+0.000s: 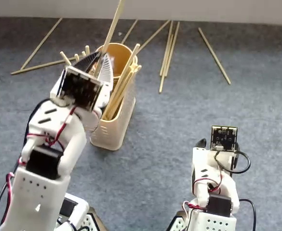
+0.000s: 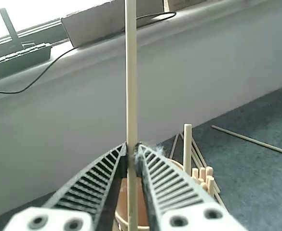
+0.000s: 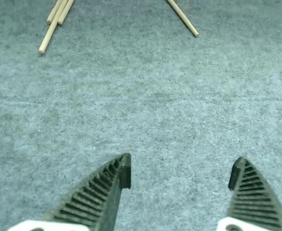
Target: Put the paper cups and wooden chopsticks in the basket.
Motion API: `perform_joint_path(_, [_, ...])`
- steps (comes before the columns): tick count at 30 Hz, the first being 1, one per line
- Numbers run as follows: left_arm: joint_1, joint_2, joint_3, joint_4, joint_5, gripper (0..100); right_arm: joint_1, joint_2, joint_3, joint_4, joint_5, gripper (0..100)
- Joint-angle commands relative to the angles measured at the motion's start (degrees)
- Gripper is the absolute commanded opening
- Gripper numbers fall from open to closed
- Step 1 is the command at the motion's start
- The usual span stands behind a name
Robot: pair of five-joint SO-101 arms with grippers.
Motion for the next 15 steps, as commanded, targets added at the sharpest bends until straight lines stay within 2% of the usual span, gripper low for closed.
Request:
perform_joint_path(1, [-0.57,5.23,-5.58,-1.14,0.79,0,0.22,-0.4,3.3,-1.63,0.18,31.4])
perform_joint_path(8, [-0.48,7.52,-1.1,-1.14,0.79,1,0.22,-0.4,3.3,-1.63,0.18,31.4])
perform_joint_path(13, [-0.31,3.56,4.53,-1.14,0.7,11,0.22,-0.4,3.3,-1.71,0.18,31.4])
perform_joint_path(15, [-0.31,2.77,6.29,-1.14,0.44,12,0.22,-0.4,3.3,-1.71,0.18,31.4])
